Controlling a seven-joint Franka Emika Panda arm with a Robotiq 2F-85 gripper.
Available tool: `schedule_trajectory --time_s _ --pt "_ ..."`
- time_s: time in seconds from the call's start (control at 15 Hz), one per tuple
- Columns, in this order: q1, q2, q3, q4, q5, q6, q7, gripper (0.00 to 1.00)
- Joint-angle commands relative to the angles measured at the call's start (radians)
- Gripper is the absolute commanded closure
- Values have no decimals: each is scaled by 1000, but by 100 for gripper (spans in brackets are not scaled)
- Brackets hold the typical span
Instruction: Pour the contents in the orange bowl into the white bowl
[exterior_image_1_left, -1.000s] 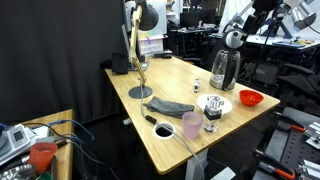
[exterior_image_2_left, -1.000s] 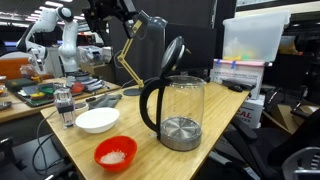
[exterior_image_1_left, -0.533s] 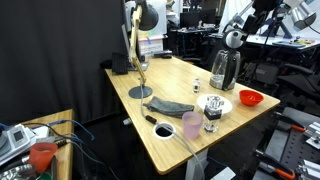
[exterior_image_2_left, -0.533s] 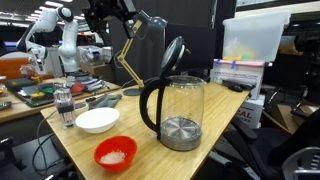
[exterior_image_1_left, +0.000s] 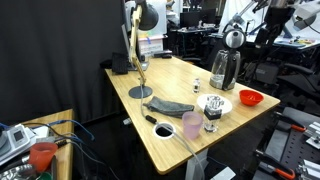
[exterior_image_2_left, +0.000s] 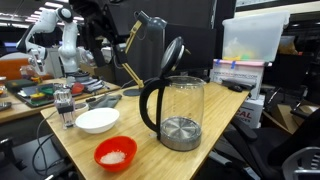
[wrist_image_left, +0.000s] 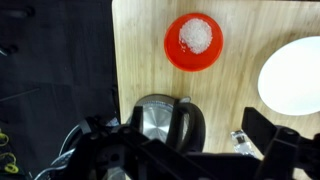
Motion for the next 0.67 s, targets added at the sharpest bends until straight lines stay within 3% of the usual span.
schedule_trajectory --time_s 0.0,0.13,0.6 --pt "-56 43 -31 -3 -16 -42 -5 0" --pt "-84 87 -51 -7 -30 -22 9 0" --pt "-71 101 -56 -2 -9 -29 1 0"
